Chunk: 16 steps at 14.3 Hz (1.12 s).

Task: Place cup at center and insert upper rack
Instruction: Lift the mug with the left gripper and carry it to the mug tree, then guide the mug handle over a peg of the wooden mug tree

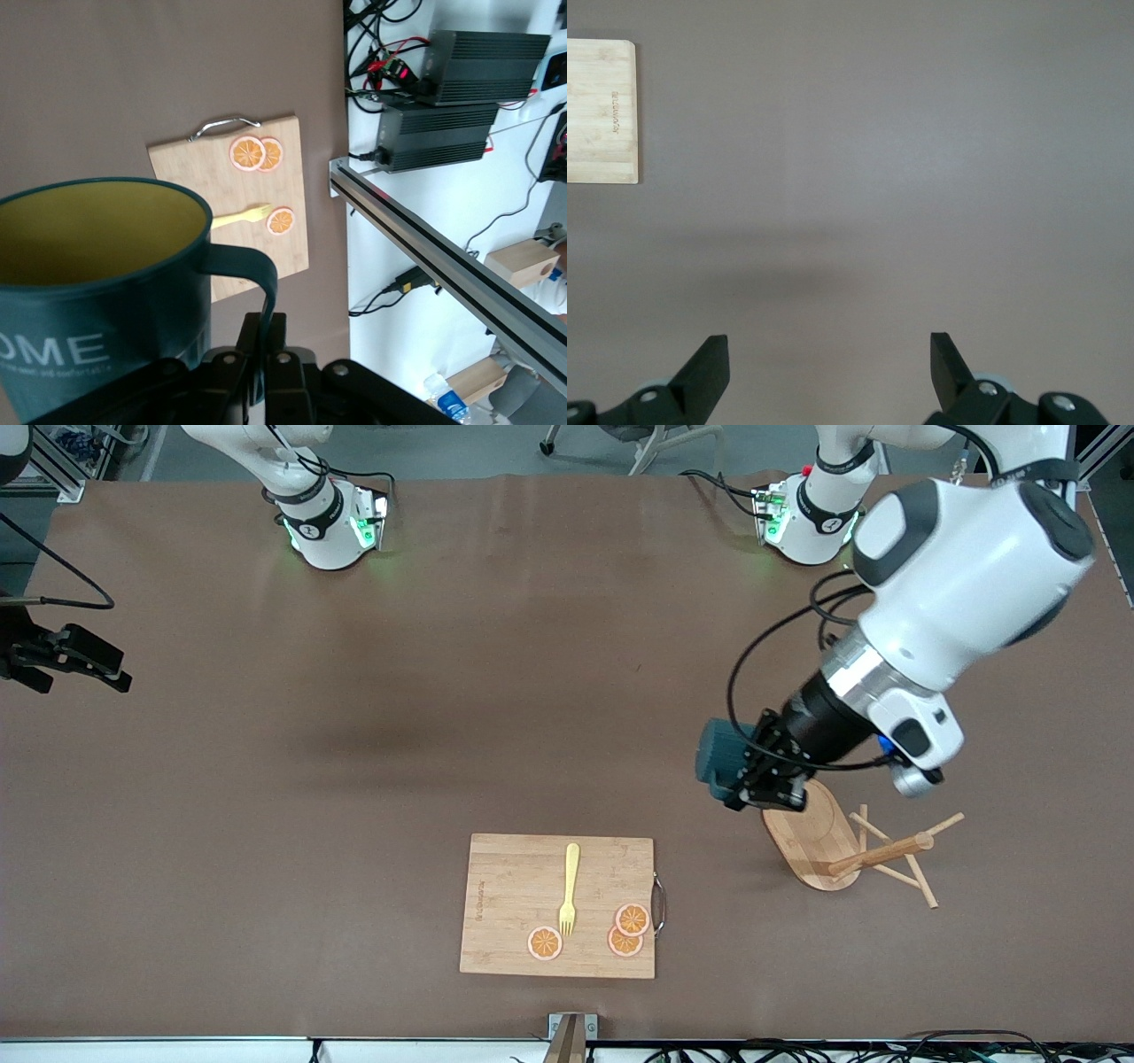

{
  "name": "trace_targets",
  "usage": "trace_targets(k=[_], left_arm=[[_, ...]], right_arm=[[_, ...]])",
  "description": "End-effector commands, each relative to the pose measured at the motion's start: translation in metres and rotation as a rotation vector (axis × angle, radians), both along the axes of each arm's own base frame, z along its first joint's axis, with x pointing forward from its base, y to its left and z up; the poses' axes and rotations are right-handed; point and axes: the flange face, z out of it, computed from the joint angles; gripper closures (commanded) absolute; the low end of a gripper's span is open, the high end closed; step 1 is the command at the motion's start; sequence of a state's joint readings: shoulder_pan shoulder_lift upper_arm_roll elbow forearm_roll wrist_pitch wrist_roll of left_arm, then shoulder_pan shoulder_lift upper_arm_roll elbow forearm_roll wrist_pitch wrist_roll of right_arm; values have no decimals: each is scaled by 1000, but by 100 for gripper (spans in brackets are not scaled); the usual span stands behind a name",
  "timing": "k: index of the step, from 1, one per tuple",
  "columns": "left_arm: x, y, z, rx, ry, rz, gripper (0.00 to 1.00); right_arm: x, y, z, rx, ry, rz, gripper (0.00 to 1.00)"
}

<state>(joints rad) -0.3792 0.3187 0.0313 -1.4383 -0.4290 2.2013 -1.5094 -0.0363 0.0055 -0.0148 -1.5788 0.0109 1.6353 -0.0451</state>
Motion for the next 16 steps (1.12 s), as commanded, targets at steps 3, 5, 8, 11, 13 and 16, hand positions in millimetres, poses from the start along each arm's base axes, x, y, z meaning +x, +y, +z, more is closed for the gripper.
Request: trace_targets(k=[3, 5, 8, 11, 13, 16], left_arm=[[-1, 38, -51, -30, 25, -109, 100], [3, 55, -61, -55, 28, -113, 100], [5, 74, -78, -48, 33, -130, 100], [7, 94, -97, -47, 33, -157, 100], [6, 105, -109, -53, 32, -173, 100], [8, 117, -112, -61, 20, -179, 100]], right_arm=[[-7, 3, 5, -14, -5, 12, 0], [-7, 3, 5, -14, -5, 14, 0], [-7, 5, 5, -14, -5, 17, 0], [-7, 6, 5, -14, -4, 18, 0], [-7, 8, 5, -14, -4, 22, 0], [-7, 8, 5, -14, -4, 22, 0]])
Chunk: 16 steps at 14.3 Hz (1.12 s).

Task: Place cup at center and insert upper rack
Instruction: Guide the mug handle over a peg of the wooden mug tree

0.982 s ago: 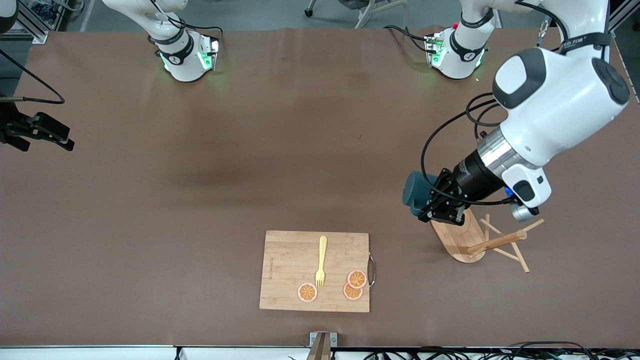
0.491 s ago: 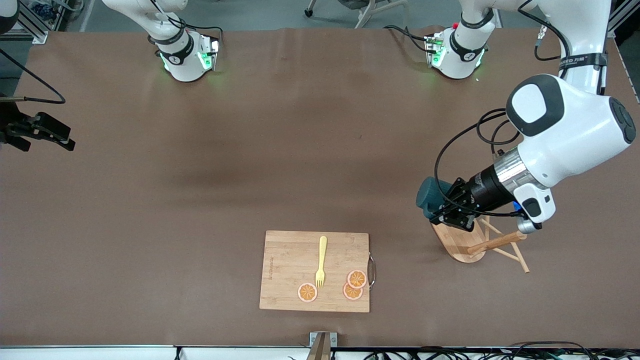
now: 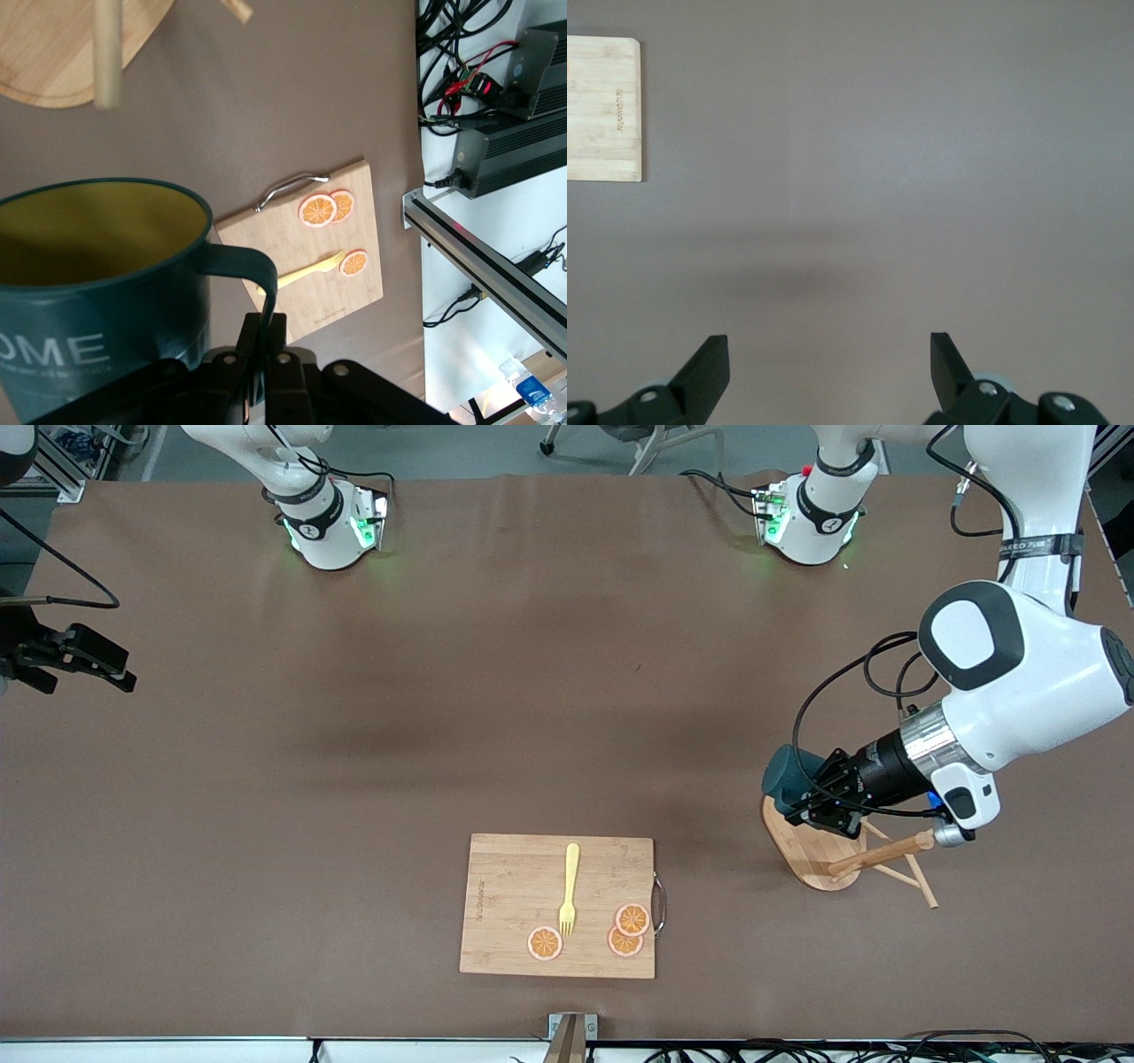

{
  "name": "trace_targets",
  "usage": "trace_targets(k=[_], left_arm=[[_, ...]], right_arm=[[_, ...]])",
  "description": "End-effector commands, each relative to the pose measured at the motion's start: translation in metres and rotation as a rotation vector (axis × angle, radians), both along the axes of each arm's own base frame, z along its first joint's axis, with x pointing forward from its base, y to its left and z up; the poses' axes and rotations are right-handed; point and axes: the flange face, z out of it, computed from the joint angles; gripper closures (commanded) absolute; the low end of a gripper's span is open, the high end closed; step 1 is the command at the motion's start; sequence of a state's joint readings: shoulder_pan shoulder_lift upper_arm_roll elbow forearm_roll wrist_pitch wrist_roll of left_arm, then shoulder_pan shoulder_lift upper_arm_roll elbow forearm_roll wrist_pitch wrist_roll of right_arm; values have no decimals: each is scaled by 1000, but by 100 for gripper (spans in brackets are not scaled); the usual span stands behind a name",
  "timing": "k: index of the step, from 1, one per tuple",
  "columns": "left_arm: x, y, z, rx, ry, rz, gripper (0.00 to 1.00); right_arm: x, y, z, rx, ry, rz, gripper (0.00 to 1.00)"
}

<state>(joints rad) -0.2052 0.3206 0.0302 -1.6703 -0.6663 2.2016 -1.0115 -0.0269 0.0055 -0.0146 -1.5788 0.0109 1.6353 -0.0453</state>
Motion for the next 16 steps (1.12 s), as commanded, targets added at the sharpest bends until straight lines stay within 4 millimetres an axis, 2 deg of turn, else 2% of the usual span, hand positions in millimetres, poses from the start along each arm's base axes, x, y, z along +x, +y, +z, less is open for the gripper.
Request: trace_targets(k=[1, 5, 13, 16], left_arm=[[-1, 12, 2, -32, -22, -4, 100], [5, 24, -5, -83, -59, -27, 99], [14, 30, -18, -114, -60, 17, 99], [16, 40, -19, -117, -58, 35, 99]], right_arm=[[-8, 2, 5, -14, -4, 12, 0], [-8, 2, 5, -14, -4, 12, 0], [-7, 2, 5, -13, -11, 10, 0], [-7, 3, 6, -11, -8, 9, 0]])
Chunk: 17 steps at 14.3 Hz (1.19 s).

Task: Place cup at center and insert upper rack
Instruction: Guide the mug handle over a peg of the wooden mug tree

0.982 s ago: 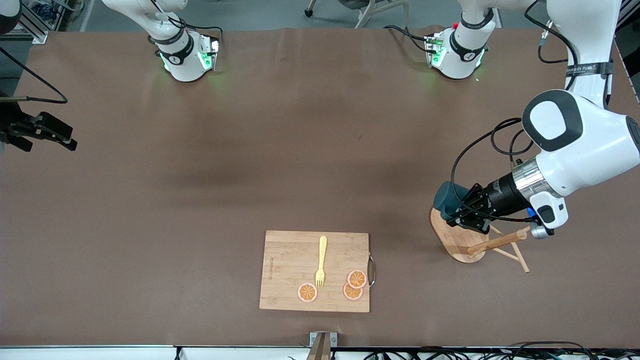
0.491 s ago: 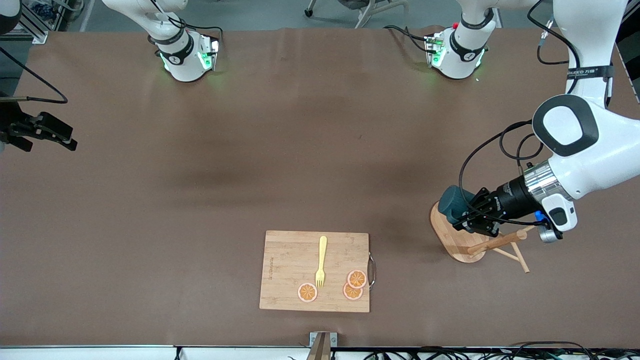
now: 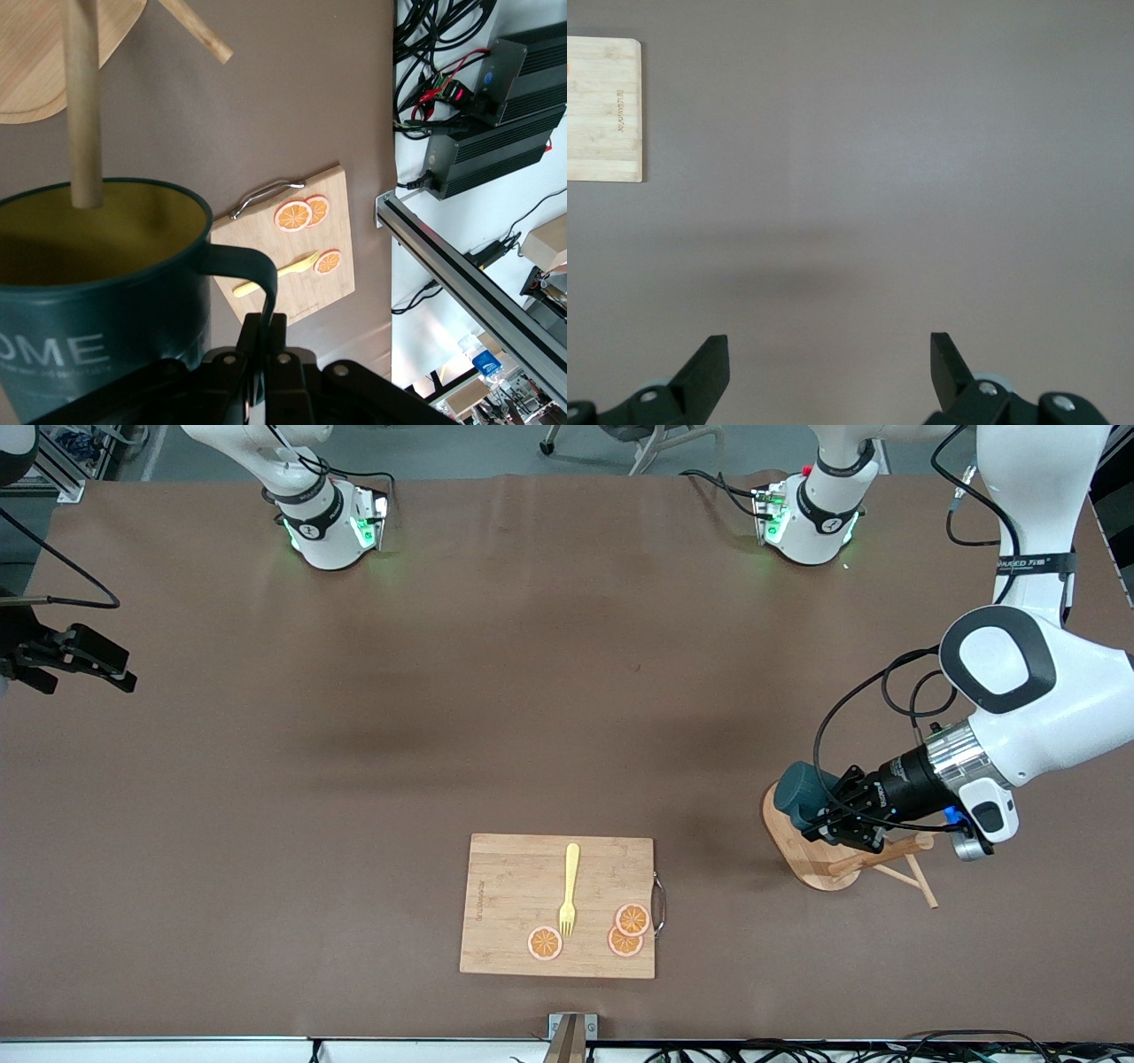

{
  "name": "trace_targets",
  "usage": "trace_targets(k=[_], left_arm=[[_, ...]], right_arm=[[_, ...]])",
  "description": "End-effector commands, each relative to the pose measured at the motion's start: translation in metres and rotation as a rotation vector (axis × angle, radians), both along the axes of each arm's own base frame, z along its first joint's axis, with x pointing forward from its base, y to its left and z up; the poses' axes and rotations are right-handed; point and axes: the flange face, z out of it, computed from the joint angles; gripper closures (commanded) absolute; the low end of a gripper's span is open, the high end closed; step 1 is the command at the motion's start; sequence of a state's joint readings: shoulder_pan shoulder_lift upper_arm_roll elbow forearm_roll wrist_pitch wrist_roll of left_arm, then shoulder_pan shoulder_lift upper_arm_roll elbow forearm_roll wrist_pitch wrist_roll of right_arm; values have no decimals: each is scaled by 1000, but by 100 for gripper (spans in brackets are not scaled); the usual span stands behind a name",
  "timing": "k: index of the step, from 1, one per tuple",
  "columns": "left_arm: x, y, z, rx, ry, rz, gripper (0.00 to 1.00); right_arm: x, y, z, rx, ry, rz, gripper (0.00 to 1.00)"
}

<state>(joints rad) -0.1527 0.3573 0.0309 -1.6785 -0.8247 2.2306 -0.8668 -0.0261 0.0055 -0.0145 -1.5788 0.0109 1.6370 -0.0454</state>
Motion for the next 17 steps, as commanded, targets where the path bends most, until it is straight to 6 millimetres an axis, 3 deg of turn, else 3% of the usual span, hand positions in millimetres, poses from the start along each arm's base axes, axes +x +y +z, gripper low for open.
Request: trace_targets(k=[1, 10, 12, 17], left_arm=[[5, 19, 4, -20, -18, 31, 99], [15, 38, -8, -22, -29, 91, 99], [21, 53, -8, -24, -39, 120, 99], [25, 56, -18, -14, -38, 134, 98]], right_arm=[[-7, 3, 6, -9, -10, 8, 0], [-8, -1, 6, -12, -5, 3, 0], [-8, -1, 6, -12, -5, 3, 0], [-8, -1, 7, -14, -7, 6, 0]])
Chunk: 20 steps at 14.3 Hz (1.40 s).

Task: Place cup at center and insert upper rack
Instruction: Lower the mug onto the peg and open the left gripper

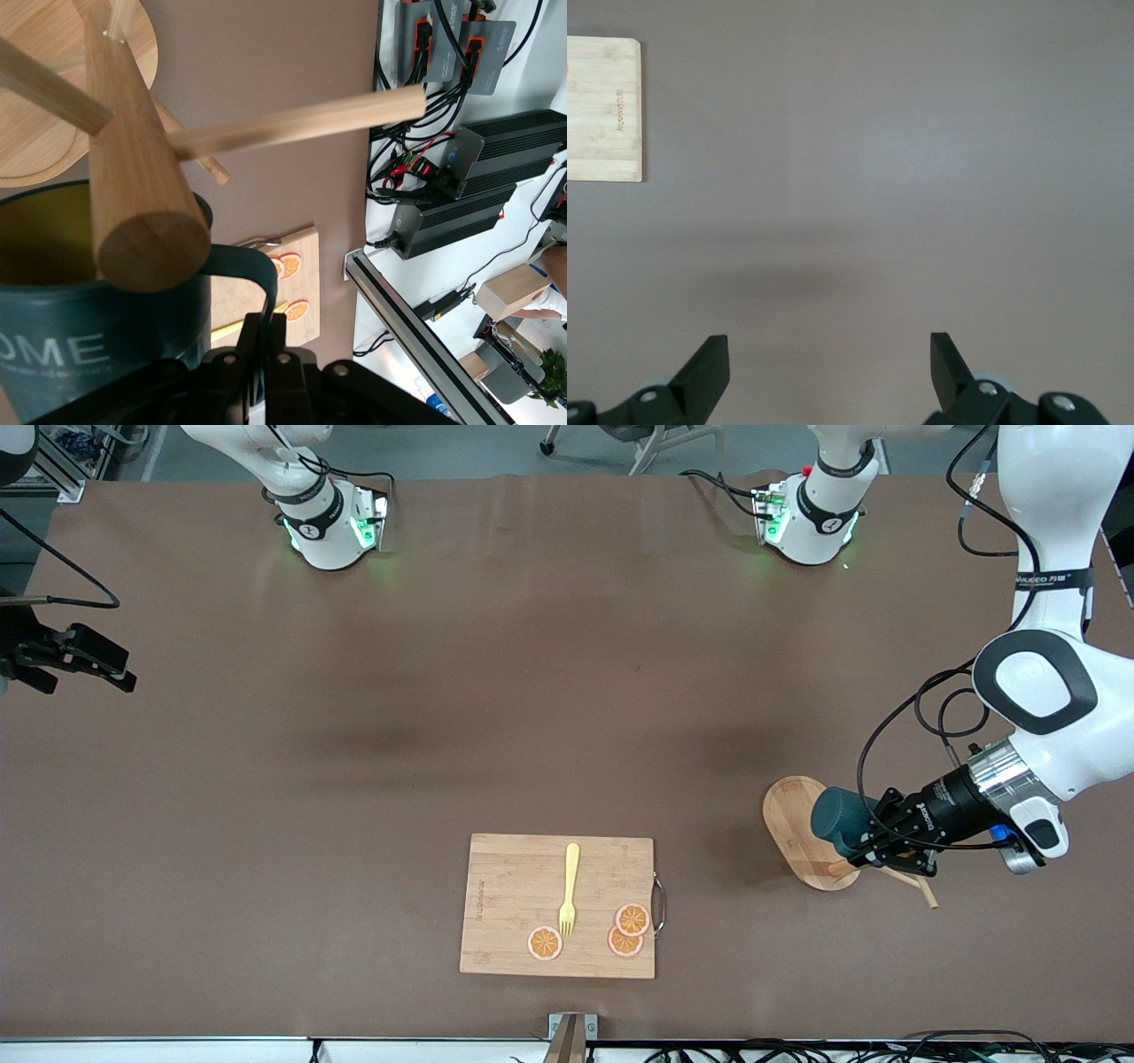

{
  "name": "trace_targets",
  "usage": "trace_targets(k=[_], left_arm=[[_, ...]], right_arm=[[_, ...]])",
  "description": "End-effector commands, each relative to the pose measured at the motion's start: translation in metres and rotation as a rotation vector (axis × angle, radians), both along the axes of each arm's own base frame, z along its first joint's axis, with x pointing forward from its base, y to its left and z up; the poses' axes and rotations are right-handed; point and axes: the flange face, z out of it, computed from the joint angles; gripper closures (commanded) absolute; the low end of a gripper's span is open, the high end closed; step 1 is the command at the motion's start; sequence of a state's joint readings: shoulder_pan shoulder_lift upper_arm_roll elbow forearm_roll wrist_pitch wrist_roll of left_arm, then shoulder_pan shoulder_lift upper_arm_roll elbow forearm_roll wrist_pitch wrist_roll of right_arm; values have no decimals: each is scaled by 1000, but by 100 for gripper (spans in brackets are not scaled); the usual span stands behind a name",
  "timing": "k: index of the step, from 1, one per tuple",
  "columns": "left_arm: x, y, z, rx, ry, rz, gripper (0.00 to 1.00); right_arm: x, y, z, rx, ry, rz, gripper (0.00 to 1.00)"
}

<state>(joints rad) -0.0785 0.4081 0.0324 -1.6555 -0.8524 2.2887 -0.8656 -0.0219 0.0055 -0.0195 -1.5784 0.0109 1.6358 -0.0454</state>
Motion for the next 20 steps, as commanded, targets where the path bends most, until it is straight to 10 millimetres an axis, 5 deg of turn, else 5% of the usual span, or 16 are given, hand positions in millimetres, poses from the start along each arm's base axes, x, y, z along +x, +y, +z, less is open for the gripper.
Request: trace_targets(k=[1, 6, 9, 11, 20], left_arm=[[7, 1, 0, -8, -28, 12, 98], [7, 3, -2, -1, -27, 12, 84], [8, 2, -2, 8, -33, 10, 49], [9, 0, 2, 8, -40, 9, 0], [17, 4, 38, 91, -109, -24, 0]], right_arm=[[-8, 0, 6, -14, -7, 8, 0], [-8, 0, 6, -16, -7, 8, 0], [-7, -1, 7, -16, -9, 7, 0], [-7, -1, 7, -16, -9, 7, 0], [-7, 0, 7, -16, -9, 8, 0]])
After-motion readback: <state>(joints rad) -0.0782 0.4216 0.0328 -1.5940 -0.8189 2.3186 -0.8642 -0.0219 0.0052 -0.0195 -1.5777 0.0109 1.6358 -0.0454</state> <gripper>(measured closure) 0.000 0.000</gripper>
